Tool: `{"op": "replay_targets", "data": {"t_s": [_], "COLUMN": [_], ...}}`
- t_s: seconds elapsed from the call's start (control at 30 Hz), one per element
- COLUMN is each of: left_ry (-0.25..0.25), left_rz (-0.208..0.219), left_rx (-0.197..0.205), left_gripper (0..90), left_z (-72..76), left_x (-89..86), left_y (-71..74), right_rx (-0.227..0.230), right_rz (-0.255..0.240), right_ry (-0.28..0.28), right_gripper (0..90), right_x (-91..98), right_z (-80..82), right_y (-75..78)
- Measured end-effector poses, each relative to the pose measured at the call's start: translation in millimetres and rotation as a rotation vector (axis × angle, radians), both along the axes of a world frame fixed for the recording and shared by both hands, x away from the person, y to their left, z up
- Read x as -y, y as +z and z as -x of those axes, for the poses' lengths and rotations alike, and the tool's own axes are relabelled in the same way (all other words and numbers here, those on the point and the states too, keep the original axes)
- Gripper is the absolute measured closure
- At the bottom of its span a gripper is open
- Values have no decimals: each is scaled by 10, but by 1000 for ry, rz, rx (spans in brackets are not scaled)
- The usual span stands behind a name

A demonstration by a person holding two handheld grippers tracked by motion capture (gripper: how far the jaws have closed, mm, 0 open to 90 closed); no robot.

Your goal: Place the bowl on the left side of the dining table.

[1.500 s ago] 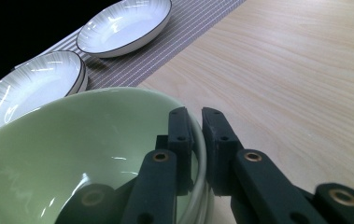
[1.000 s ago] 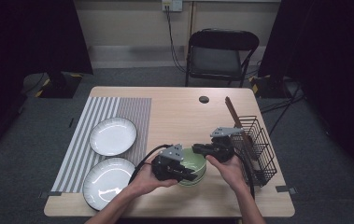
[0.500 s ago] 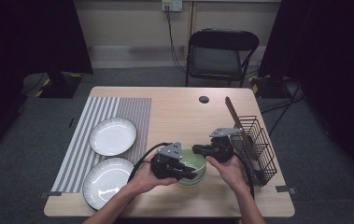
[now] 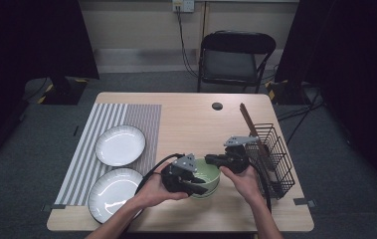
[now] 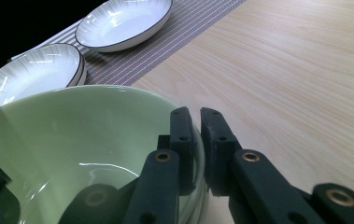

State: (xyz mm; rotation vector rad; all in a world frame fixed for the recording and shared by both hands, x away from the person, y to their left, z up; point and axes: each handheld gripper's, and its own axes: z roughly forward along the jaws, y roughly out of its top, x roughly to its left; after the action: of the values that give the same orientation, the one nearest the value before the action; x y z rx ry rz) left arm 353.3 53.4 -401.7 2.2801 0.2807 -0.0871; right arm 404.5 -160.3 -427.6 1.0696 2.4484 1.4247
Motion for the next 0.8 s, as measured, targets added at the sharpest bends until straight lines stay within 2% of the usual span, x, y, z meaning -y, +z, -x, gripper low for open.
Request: {"op": "replay_targets", "data": {"t_s": [0.1, 0.2, 0.27, 0.43, 0.57, 0.8], "left_ry": [-14, -38, -42, -38, -42, -41], "left_rz": [-21, -59, -67, -32, -25, 5], "left_rx": [3, 17, 12, -19, -32, -53], "left_gripper": [743, 787, 835, 838, 839, 839], "left_z": [-5, 5, 1, -21, -36, -49], "left_x": [62, 115, 140, 102, 87, 66], "left_y": [3, 42, 60, 40, 43, 29], "right_rx": [1, 1, 3, 6, 6, 10], "right_rz": [3, 4, 5, 10, 5, -10], "right_ry": [4, 3, 3, 4, 6, -2], "right_gripper": [846, 846, 846, 845, 838, 784], "right_x": [3, 1, -5, -14, -19, -26], "right_z": [-3, -2, -3, -3, -16, -53], "right_y": [0, 3, 8, 15, 10, 11]}}
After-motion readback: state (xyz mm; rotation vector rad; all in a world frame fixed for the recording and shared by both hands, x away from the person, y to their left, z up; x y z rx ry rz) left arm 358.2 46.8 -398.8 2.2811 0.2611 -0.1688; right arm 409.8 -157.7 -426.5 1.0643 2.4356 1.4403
